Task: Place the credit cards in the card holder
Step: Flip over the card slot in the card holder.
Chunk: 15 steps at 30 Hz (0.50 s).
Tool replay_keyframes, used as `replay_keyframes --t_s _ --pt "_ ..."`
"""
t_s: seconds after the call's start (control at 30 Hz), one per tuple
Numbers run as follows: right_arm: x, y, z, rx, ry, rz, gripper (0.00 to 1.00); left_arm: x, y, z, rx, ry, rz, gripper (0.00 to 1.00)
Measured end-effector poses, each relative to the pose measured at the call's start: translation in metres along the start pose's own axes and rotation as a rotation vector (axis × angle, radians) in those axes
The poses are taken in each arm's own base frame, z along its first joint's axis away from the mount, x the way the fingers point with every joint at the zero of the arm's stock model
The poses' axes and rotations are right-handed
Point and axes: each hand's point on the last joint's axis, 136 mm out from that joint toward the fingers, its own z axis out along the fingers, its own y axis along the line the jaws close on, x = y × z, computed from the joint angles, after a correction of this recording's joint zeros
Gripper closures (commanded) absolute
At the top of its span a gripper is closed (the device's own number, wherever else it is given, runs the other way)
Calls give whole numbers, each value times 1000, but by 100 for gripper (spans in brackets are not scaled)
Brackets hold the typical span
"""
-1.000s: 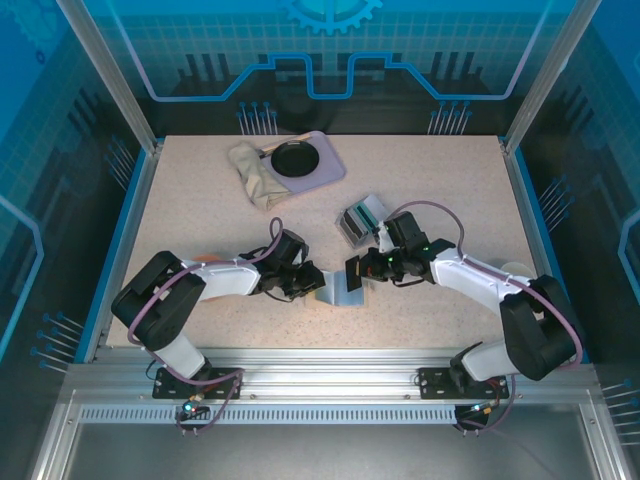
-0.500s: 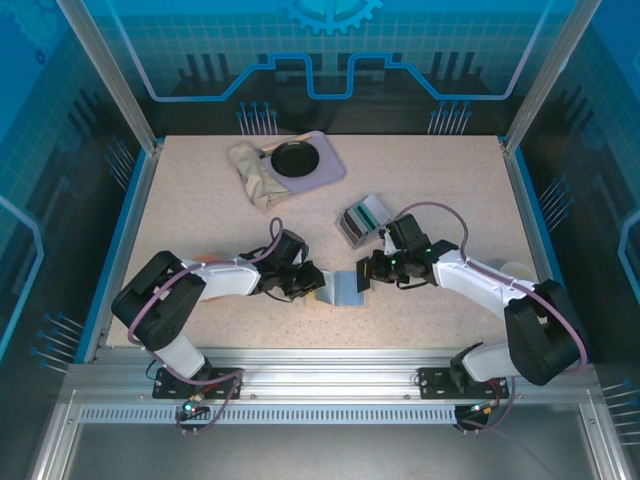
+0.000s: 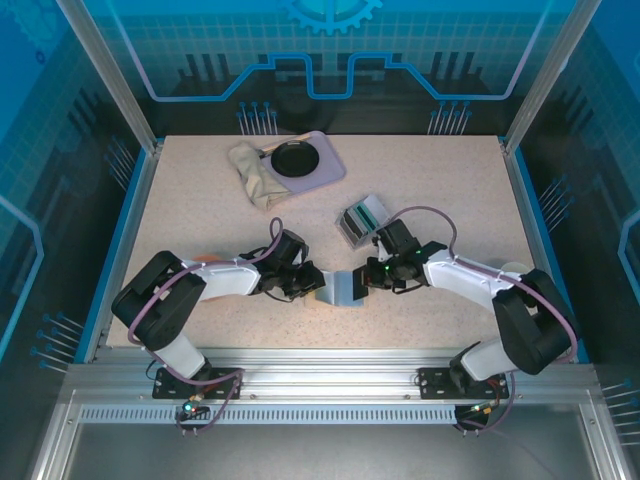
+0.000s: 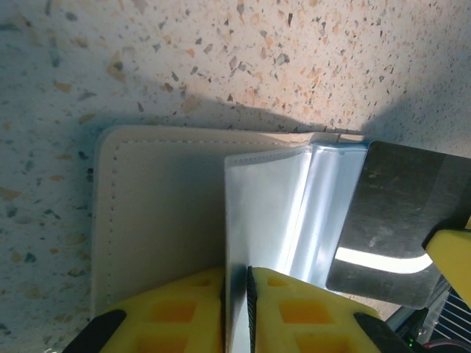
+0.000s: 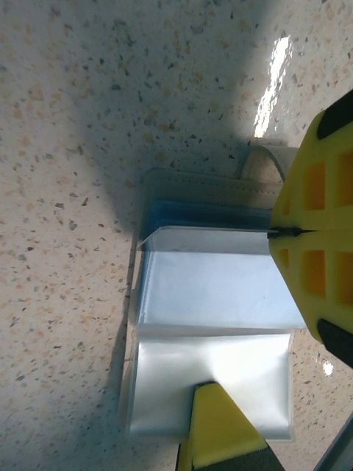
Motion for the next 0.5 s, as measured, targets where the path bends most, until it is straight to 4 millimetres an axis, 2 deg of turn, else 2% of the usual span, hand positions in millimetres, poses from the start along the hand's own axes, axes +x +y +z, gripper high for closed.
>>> replay_keyframes --t_s 0.2,0.4,0.5 --pt "-2 7 1 1 -9 -21 99 1 4 3 -11 7 -5 84" --pt "-6 10 -22 7 -57 -43 99 1 4 3 -11 8 -4 84" --pt "-9 10 -26 16 -76 -45 99 1 4 3 -11 8 -4 84"
